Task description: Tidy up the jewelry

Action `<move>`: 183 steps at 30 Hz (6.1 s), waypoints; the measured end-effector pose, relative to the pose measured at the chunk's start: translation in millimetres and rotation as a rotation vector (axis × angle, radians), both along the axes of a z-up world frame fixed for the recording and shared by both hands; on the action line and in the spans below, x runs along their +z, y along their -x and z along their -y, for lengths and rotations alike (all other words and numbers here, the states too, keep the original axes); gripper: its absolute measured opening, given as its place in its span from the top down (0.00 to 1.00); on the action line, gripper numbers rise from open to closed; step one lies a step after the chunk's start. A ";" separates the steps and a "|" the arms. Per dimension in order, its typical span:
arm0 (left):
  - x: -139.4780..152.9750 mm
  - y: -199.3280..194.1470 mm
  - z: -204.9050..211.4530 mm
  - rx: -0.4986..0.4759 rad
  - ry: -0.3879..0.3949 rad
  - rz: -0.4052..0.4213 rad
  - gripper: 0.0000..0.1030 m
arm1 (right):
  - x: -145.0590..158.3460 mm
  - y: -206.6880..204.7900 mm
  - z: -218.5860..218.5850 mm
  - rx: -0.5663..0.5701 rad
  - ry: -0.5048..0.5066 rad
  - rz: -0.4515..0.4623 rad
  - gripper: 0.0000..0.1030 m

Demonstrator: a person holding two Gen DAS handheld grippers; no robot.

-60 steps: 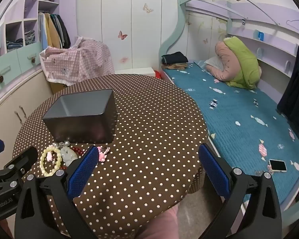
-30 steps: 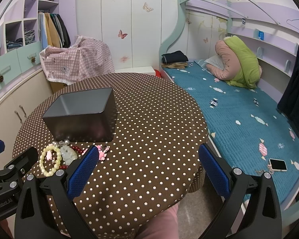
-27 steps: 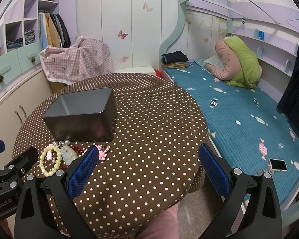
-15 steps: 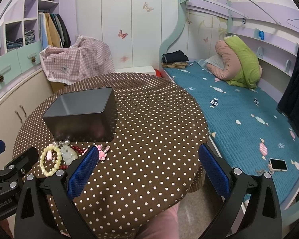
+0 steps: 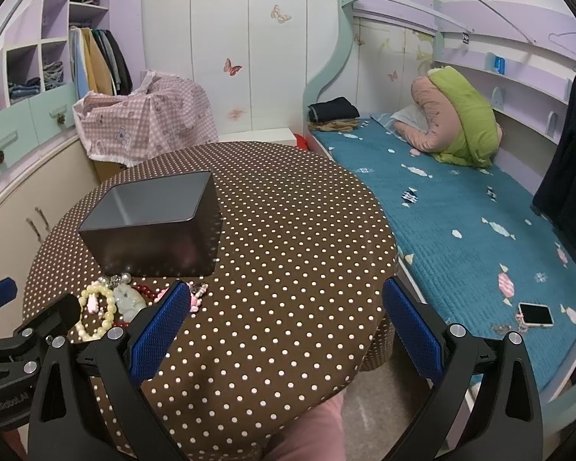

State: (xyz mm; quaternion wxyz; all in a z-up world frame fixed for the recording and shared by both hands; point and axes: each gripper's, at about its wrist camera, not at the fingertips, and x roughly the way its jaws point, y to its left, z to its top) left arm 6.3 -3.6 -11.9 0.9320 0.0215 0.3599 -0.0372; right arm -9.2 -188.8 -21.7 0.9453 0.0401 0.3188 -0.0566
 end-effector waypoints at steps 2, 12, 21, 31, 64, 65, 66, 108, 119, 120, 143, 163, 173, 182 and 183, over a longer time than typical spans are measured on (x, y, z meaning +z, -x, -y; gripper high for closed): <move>0.7 0.9 1.0 -0.001 -0.001 0.007 0.07 | -0.3 -2.1 0.2 0.001 -0.005 -0.002 0.06; 2.7 1.7 3.3 -0.001 -0.003 0.012 0.07 | 0.4 -3.2 -0.7 0.006 -0.014 -0.004 0.06; 5.4 0.3 1.1 -0.002 -0.002 0.012 0.07 | 1.0 -4.6 -2.2 0.008 -0.014 -0.004 0.06; 5.7 -0.2 0.0 0.002 0.000 0.010 0.07 | -2.5 -4.9 -6.5 0.015 -0.010 -0.009 0.06; -51.1 -38.5 -61.0 0.082 0.037 -0.207 0.26 | -21.9 -27.1 -71.3 0.241 0.015 -0.085 0.06; -53.7 -40.2 -60.4 0.084 0.036 -0.217 0.26 | -23.1 -28.7 -70.6 0.236 0.018 -0.090 0.06; -56.9 -41.7 -58.7 0.091 0.031 -0.227 0.27 | -24.7 -30.3 -70.1 0.230 0.023 -0.095 0.06; -44.3 -46.8 -67.9 0.028 0.082 -0.154 0.92 | -61.8 -62.8 -88.6 0.359 -0.220 -0.268 0.64; -49.9 -52.5 -69.6 0.019 0.082 -0.171 0.92 | -60.3 -71.9 -92.9 0.326 -0.167 -0.267 0.66; -49.7 -53.5 -69.7 0.018 0.082 -0.171 0.92 | -59.4 -73.8 -95.0 0.334 -0.165 -0.266 0.70; -34.8 -45.6 -78.9 -0.034 0.171 -0.129 0.92 | -53.6 -94.4 -81.6 0.363 -0.248 -0.279 0.93; 8.2 -39.4 -73.4 -0.166 0.278 -0.060 0.93 | -1.9 -79.6 -69.8 0.384 -0.299 -0.134 0.97; 29.4 -42.6 -69.3 -0.182 0.273 -0.016 0.93 | -8.2 -83.9 -61.9 0.397 -0.283 -0.197 0.93; 13.3 -44.4 -66.8 -0.164 0.260 -0.061 0.93 | -58.0 -92.7 -58.2 0.352 -0.356 -0.341 0.93; 11.0 -44.8 -66.7 -0.162 0.261 -0.068 0.93 | -59.6 -93.9 -59.2 0.348 -0.356 -0.343 0.93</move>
